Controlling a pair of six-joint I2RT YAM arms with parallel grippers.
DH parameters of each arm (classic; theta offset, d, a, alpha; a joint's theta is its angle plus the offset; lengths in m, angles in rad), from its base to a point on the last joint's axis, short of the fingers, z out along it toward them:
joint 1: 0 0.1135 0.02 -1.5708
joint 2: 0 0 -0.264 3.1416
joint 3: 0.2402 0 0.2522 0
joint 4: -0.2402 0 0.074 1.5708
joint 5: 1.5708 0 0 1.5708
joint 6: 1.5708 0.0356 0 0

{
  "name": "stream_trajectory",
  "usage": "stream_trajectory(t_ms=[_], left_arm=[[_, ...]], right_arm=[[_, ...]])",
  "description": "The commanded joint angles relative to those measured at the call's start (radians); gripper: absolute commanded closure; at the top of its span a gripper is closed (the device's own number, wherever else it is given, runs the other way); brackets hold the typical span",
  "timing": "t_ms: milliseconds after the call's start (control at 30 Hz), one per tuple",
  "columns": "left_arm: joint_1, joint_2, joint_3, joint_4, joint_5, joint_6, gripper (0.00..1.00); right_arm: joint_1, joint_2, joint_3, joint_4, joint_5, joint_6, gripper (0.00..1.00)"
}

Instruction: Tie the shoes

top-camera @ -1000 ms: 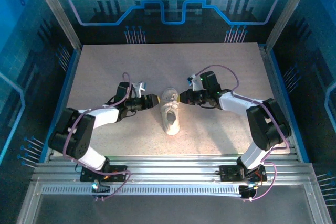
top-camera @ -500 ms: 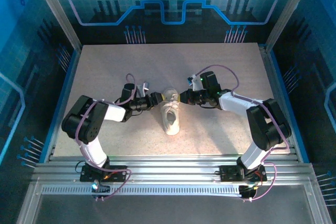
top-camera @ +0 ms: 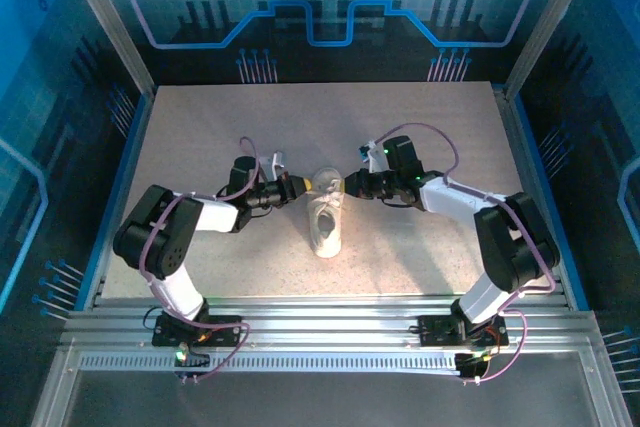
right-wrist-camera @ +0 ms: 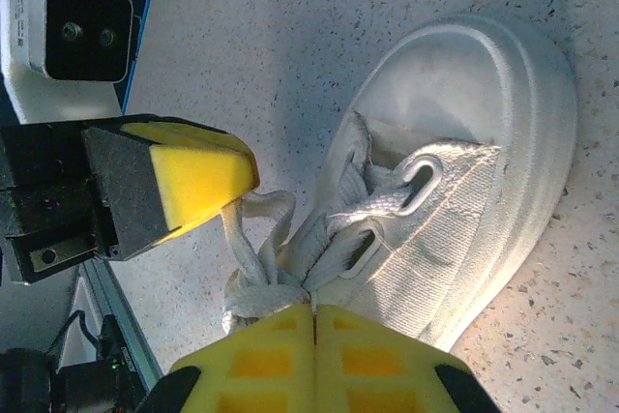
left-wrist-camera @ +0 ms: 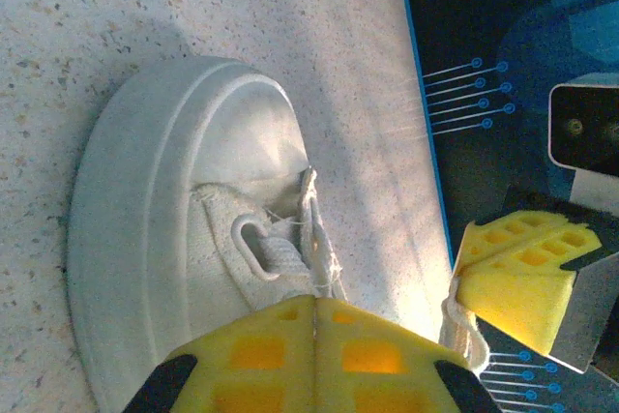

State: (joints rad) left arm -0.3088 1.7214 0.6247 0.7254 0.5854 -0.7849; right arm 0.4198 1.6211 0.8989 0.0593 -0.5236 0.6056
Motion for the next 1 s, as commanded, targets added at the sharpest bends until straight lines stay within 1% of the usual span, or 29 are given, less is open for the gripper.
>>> stream_trajectory(t_ms=[0,100,333,567,967], left_arm=[[0.005,-0.011,-0.021,-0.087,0.006,0.089,1.0],[0.007,-0.002,-0.038,-0.084,-0.005,0.106,1.0],[0.007,0.019,-0.046,-0.101,-0.009,0.146,1.0],[0.023,-0.011,-0.06,-0.172,-0.045,0.2,1.0],[0.045,-0.034,-0.089,-0.194,-0.074,0.231,1.0]], right_arm=[[-0.007,-0.038,-0.044,-0.037,0.031,-0.024,1.0],[-0.014,-0.044,-0.058,-0.052,0.054,-0.036,1.0],[-0.028,-0.014,-0.064,-0.056,0.051,-0.044,1.0],[-0.036,-0.017,-0.066,-0.072,0.07,-0.061,1.0],[-0.065,-0.007,-0.046,-0.106,0.071,-0.093,1.0]])
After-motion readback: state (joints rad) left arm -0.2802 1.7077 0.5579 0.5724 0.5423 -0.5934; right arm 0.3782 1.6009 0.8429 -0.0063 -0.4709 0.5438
